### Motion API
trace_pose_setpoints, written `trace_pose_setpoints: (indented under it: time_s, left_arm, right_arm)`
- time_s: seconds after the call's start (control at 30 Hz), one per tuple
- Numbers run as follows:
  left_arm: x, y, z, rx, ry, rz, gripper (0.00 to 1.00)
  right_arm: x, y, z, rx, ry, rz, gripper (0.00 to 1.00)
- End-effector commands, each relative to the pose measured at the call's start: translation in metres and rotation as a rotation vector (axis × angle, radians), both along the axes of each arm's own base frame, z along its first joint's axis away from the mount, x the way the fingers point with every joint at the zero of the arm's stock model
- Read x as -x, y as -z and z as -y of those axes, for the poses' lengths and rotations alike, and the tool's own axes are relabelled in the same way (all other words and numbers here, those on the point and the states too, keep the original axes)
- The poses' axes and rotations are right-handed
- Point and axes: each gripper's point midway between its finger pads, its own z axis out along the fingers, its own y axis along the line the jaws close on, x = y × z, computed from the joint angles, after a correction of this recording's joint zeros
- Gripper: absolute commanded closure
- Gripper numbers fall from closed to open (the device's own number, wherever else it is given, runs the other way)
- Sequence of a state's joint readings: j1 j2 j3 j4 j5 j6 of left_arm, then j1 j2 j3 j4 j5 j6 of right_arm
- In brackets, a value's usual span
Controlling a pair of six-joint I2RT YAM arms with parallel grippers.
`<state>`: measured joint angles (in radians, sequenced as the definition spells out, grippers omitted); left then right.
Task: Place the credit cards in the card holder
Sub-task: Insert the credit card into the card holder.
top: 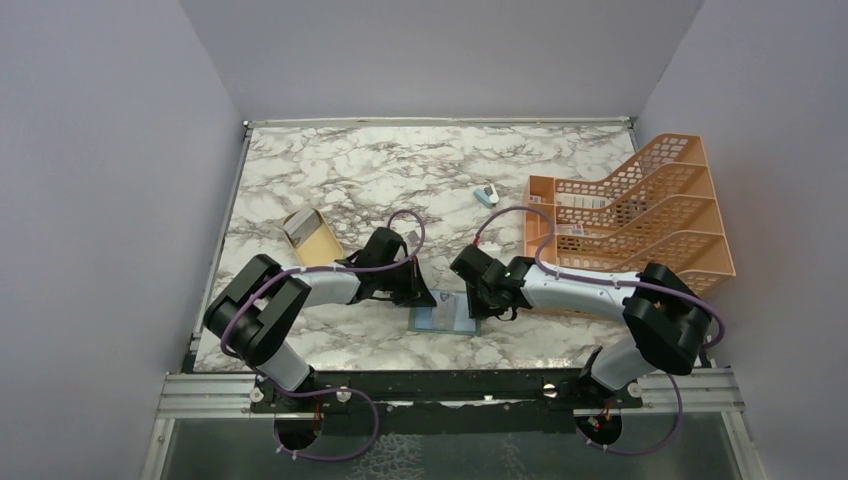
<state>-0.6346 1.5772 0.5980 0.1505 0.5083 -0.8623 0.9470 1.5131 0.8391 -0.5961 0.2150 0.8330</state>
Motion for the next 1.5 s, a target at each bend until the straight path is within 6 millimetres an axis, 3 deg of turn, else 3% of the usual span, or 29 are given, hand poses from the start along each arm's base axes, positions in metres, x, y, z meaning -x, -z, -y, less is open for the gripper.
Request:
trace_pose_setpoints:
  time_s: [0.0,0.43,1.13,1.47]
  left_arm:
    - [-0.002,0.014,-0.007,-0.051,-0.036,0.007,1.0]
    - [-0.001,0.016,-0.004,-0.042,-0.095,0.008,1.0]
    - [0.002,0.004,0.025,0.001,-0.103,0.03,1.0]
    - [-0.003,-0.017,0.025,0.029,-0.122,0.073,0.71]
  right_arm:
    - [0.005,0.014,0.004,0.006,0.027,-0.026,0.74]
    - [0.015,0.022,0.012,0.0,0.049,-0.05,0.78]
    - [0.021,0.019,-0.01,-0.155,0.038,-0.067,0.78]
    - [0.02,-0.003,-0.013,-0.216,0.009,-0.053,0.65]
